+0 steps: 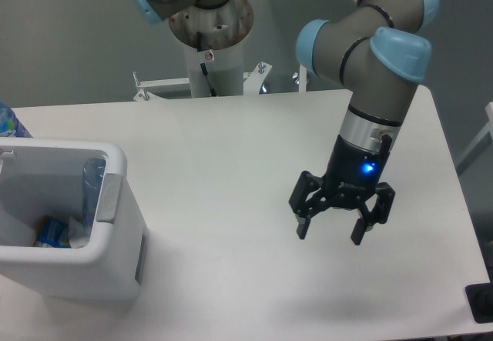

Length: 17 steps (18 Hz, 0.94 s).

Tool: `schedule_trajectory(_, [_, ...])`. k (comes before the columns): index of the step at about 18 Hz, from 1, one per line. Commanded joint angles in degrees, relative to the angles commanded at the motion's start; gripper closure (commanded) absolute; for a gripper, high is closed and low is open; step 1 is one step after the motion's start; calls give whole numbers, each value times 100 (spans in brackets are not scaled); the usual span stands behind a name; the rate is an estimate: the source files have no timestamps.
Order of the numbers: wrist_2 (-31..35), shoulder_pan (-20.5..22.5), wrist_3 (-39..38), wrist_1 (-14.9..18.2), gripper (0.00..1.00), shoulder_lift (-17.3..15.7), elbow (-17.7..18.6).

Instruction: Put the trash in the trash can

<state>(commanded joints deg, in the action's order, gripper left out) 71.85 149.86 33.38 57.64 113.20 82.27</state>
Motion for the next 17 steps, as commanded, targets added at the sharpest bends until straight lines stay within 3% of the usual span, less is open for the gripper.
schedule_trajectory(3, [1126, -334, 694, 396, 0, 79, 26])
schedule_trajectory(5, [1506, -423, 950, 450, 0, 97, 52])
schedule_trajectory(9, [1586, -432, 1056, 406, 0, 149, 96])
schedule_trajectory(13, [1919, -563, 1978, 406, 0, 141, 149])
schedule_trajectory(17, [2034, -616, 2067, 353, 0, 115, 289])
